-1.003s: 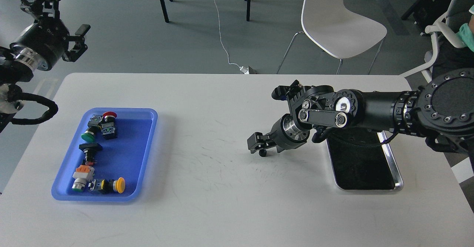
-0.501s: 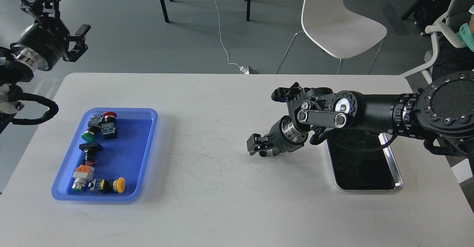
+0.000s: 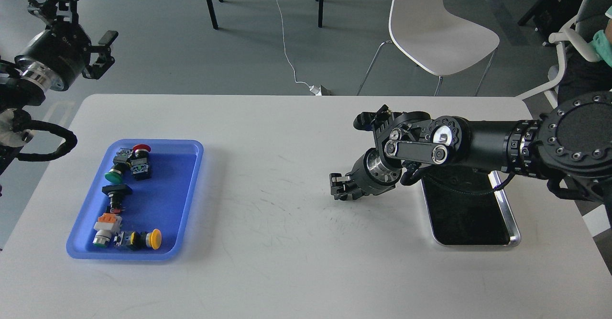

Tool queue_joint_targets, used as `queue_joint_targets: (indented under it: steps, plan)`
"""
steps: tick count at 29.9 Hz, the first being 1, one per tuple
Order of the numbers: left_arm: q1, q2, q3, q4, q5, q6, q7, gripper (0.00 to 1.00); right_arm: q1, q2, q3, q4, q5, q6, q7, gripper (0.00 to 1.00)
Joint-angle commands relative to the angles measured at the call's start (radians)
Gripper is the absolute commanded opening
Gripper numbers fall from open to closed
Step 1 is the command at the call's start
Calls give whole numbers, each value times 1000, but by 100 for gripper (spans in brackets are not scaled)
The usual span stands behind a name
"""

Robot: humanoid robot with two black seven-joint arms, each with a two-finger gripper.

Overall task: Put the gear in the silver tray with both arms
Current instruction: 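Lower the right gripper onto the black gear and grasp it, then lift the gear with the right gripper over the steel tray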

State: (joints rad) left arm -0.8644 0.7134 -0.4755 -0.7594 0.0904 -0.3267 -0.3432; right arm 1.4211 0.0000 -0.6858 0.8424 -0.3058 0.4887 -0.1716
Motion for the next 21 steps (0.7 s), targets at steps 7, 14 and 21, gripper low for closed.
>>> queue_joint_targets:
  steps: [7, 14, 21]
  plan:
    - [1, 0, 0, 0, 0, 0, -2, 96, 1, 0, 0, 0, 1, 0, 0, 9]
    - [1, 0, 0, 0, 0, 0, -2, 96, 25, 0, 0, -2, 2, 0, 1, 2]
    - [-1, 0, 0, 0, 0, 2, -2, 96, 111, 0, 14, 21, 43, 0, 7, 2]
